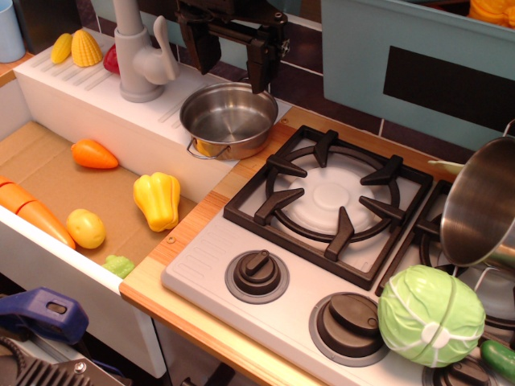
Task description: Put pot or pan on stove
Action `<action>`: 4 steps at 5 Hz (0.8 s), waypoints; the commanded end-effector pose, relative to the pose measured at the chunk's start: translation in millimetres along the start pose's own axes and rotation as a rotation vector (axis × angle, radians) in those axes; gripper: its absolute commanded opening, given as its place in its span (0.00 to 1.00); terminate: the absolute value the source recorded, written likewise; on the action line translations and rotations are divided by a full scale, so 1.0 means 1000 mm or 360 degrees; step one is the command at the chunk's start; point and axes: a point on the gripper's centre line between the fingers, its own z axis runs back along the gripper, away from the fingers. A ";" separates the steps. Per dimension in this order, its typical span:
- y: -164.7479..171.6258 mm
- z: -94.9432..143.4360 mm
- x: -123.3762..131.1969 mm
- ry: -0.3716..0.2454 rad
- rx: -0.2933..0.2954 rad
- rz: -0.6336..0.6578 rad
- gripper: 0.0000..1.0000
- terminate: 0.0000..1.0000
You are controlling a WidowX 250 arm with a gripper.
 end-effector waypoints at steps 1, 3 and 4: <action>0.000 0.000 0.000 0.0000 0.0000 0.0000 1.00 0.00; 0.001 -0.016 0.008 -0.0094 -0.0020 -0.0396 1.00 0.00; 0.001 -0.029 0.006 -0.0185 0.0039 -0.0473 1.00 0.00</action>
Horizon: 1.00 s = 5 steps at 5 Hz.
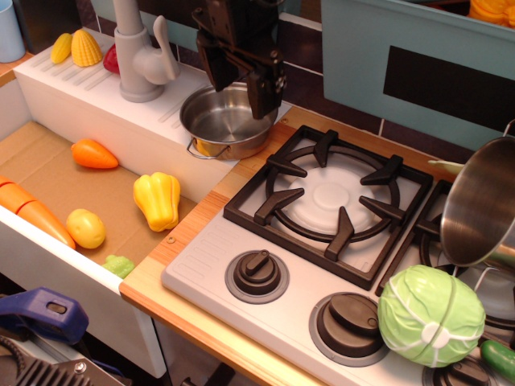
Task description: Put pot or pan on stove
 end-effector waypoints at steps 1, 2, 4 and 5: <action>0.005 -0.011 0.004 -0.0095 0.0023 -0.0019 1.00 0.00; 0.012 -0.026 0.009 -0.0086 0.0026 -0.0043 1.00 0.00; 0.028 -0.040 0.025 -0.0087 -0.0053 -0.0043 1.00 0.00; 0.032 -0.047 0.026 -0.0080 -0.0112 -0.0015 1.00 0.00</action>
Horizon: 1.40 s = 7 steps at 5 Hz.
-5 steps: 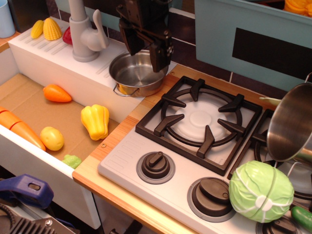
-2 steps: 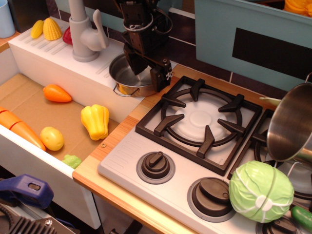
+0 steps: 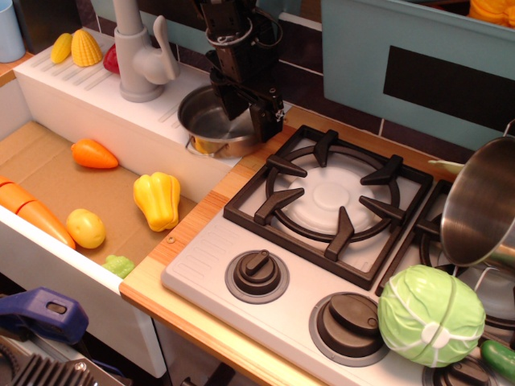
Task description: Put pot or pan on stove
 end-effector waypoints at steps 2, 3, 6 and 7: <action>0.001 0.005 0.001 -0.0169 0.0039 0.0055 0.00 0.00; -0.003 0.003 -0.003 -0.0190 0.0045 0.0071 0.00 0.00; -0.070 0.071 0.010 -0.0065 0.0168 0.0240 0.00 0.00; -0.110 0.071 0.004 -0.0086 0.0193 0.0379 0.00 0.00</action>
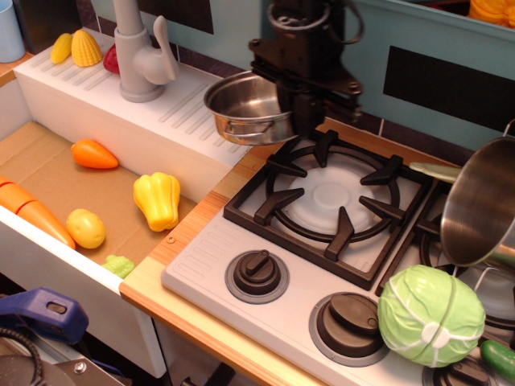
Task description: Put pot or pan on stove
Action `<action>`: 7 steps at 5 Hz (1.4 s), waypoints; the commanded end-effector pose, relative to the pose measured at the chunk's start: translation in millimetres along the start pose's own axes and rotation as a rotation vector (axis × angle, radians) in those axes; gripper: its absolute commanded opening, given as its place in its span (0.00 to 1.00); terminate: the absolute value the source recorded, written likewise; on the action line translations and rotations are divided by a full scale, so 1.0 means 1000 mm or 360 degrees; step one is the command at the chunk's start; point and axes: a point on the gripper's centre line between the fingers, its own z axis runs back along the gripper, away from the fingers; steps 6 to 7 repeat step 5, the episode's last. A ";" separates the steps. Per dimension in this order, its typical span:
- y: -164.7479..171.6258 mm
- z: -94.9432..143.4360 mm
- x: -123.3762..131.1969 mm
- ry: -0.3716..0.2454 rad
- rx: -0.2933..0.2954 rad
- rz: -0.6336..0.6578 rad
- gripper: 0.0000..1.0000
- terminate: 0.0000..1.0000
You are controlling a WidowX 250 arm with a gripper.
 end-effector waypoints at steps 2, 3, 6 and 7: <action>-0.054 0.008 -0.009 -0.0147 -0.0068 0.0193 0.00 0.00; -0.057 -0.007 -0.002 -0.0203 -0.0181 0.0171 1.00 0.00; -0.057 -0.007 -0.002 -0.0203 -0.0181 0.0171 1.00 1.00; -0.057 -0.007 -0.002 -0.0203 -0.0181 0.0171 1.00 1.00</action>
